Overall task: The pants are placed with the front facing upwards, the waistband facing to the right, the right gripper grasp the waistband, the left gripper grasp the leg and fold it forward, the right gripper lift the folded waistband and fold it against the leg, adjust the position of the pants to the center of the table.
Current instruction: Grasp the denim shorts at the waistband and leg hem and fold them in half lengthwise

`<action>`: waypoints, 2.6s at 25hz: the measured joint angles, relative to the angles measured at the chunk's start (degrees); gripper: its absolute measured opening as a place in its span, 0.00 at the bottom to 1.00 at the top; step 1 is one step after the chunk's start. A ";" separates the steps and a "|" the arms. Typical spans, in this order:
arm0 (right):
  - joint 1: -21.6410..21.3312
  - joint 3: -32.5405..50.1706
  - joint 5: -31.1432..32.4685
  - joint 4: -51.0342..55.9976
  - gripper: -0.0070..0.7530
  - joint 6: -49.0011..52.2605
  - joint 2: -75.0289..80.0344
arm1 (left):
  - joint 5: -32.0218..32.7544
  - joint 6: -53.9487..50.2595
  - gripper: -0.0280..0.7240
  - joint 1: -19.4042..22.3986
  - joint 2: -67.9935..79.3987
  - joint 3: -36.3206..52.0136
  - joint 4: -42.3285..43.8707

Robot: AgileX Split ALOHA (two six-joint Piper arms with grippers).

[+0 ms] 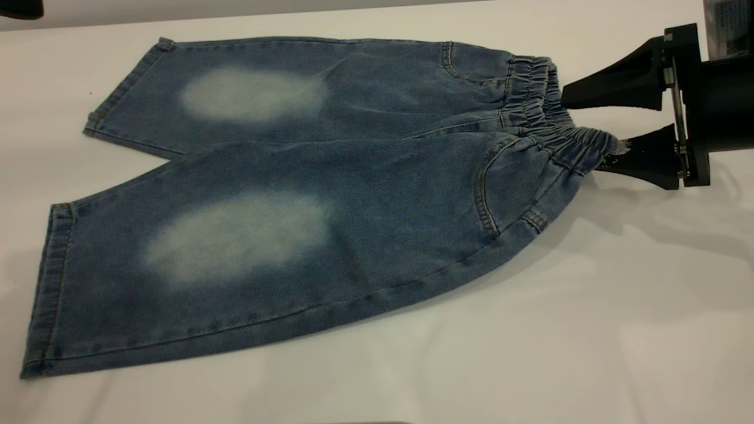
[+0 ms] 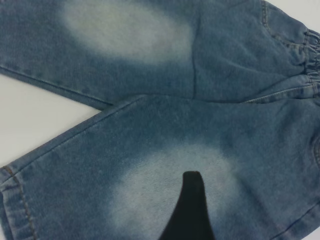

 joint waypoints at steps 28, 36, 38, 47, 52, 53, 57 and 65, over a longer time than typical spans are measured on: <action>0.56 0.00 -8.59 -6.64 0.06 2.91 0.00 | 8.54 -37.01 0.78 0.00 20.84 -0.04 36.31; 0.56 0.00 -8.59 -6.77 0.06 2.91 0.00 | 6.45 -54.97 0.78 0.00 22.24 -0.13 52.09; 0.56 0.00 -8.59 -6.77 0.06 2.91 0.00 | 5.46 -56.20 0.78 0.00 22.24 0.02 53.27; 0.56 0.00 -8.59 -6.77 0.06 2.91 0.00 | -1.42 -56.84 0.77 0.00 28.26 3.09 52.69; 0.56 0.00 -8.59 -6.77 0.06 2.91 0.00 | -6.55 -55.42 0.77 0.00 34.67 3.33 52.40; 0.56 0.00 -8.59 -6.77 0.06 2.91 0.00 | -7.42 -55.27 0.77 -0.19 35.95 3.33 52.38; 0.56 0.00 -8.59 -6.77 0.06 2.91 0.00 | -10.96 -55.10 0.77 -1.73 40.22 3.33 52.33; 0.56 0.00 -8.59 -6.80 0.06 2.91 0.00 | -13.48 -55.06 0.77 -2.57 43.79 2.89 52.33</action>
